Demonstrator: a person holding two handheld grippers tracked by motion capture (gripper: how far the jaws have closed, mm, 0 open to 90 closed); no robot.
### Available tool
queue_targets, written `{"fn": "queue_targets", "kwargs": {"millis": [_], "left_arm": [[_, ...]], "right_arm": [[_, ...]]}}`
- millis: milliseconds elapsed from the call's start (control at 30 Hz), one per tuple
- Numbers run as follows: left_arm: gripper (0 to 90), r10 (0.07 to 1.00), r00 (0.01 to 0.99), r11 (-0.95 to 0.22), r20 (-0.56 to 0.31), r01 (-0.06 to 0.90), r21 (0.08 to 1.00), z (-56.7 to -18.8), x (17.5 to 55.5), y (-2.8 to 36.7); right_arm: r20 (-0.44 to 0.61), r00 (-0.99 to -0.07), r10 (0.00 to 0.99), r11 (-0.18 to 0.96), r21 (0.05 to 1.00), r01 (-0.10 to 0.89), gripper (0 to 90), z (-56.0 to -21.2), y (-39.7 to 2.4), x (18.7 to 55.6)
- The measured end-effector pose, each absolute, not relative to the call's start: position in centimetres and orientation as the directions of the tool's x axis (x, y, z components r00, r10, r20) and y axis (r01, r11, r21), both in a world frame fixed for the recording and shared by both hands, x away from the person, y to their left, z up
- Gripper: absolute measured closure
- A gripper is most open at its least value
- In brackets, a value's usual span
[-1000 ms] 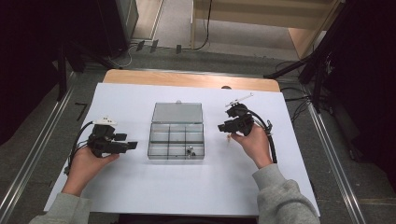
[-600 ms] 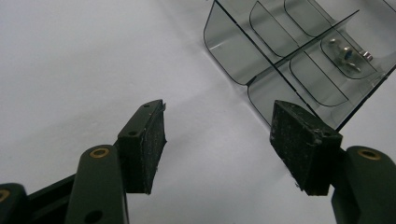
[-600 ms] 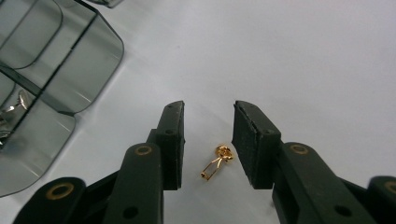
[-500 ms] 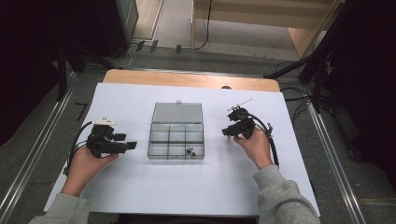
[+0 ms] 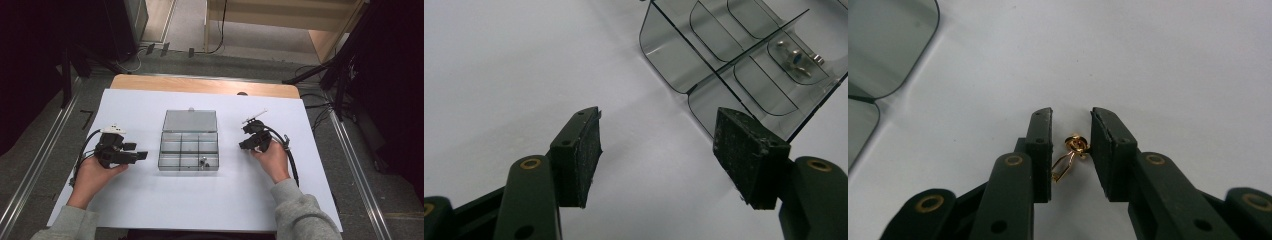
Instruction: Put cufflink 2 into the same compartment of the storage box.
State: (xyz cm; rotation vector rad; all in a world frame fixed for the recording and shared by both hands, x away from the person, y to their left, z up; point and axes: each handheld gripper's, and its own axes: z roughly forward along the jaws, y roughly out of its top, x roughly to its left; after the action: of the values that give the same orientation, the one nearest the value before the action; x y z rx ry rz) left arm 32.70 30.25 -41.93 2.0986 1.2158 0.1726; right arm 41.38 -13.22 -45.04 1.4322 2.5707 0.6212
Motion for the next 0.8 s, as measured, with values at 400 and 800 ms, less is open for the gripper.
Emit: {"fn": "queue_targets", "kwargs": {"millis": [400, 800], "left_arm": [[36.7, 0.806, 0.552, -0.321, -0.215, 0.712, 0.624, -41.90, 32.69, 30.20], [36.7, 0.806, 0.550, -0.316, -0.217, 0.711, 0.628, -41.92, 32.67, 30.22]], "right_arm": [[0.058, -0.555, 0.830, 0.487, 0.411, 0.771, 80.1, -45.02, -13.13, 41.17], [0.089, -0.549, 0.831, 0.466, 0.425, 0.776, 80.3, -44.58, -13.60, 41.25]]}}
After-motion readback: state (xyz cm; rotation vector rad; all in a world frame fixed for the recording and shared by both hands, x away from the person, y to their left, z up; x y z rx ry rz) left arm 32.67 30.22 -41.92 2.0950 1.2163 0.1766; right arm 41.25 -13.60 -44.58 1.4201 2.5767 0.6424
